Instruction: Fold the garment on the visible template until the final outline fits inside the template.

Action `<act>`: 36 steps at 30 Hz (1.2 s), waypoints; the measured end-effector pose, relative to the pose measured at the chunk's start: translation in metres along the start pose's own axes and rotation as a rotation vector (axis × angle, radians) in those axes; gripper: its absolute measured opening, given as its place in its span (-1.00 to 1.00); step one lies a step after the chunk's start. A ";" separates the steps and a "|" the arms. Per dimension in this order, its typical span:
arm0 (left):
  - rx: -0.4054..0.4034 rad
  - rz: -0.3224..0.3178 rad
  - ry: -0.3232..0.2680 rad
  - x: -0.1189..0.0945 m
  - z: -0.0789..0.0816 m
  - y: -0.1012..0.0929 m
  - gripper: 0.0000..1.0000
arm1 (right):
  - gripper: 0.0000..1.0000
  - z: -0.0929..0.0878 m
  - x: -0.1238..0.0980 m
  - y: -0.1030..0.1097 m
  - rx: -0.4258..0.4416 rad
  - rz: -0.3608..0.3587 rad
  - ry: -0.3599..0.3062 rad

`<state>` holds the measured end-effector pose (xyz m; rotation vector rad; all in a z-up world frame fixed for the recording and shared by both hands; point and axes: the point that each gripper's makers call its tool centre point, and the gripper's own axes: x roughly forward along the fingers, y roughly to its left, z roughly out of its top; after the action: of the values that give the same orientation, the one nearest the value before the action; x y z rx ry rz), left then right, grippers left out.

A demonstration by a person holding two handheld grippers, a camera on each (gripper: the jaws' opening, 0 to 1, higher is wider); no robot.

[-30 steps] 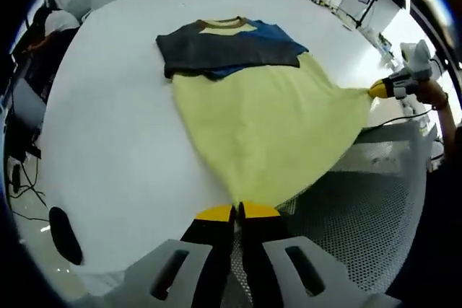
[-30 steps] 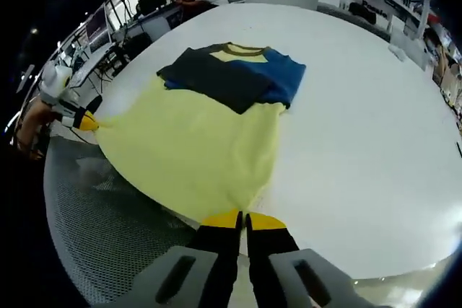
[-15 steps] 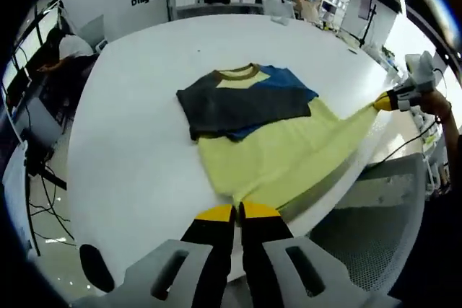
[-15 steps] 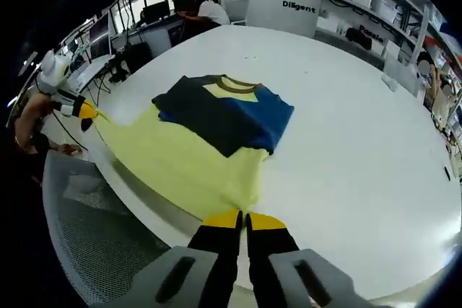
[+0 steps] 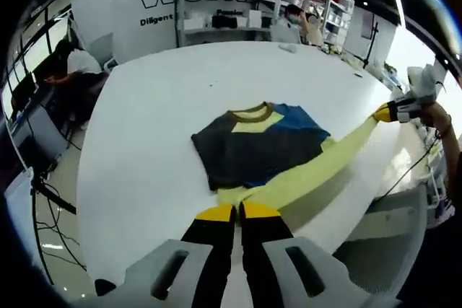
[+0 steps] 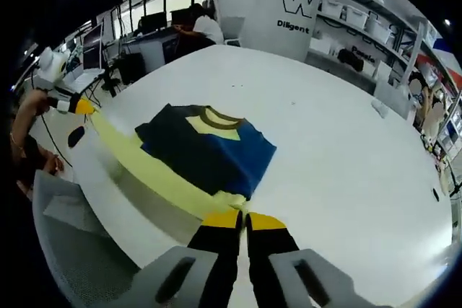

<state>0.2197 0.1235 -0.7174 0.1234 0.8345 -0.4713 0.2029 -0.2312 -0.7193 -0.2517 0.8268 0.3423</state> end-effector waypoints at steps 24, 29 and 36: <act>-0.056 0.036 -0.056 0.067 0.079 0.043 -0.93 | -1.00 0.075 0.069 -0.054 0.021 -0.090 -0.078; -0.088 0.042 -0.067 0.084 0.086 0.048 -0.93 | -1.00 0.077 0.092 -0.064 0.018 -0.108 -0.052; -0.116 0.089 -0.052 0.119 0.089 0.069 -0.92 | -1.00 0.078 0.131 -0.068 0.027 -0.097 -0.019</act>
<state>0.3800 0.1175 -0.7507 0.0409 0.8004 -0.3408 0.3645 -0.2402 -0.7614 -0.2617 0.7970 0.2421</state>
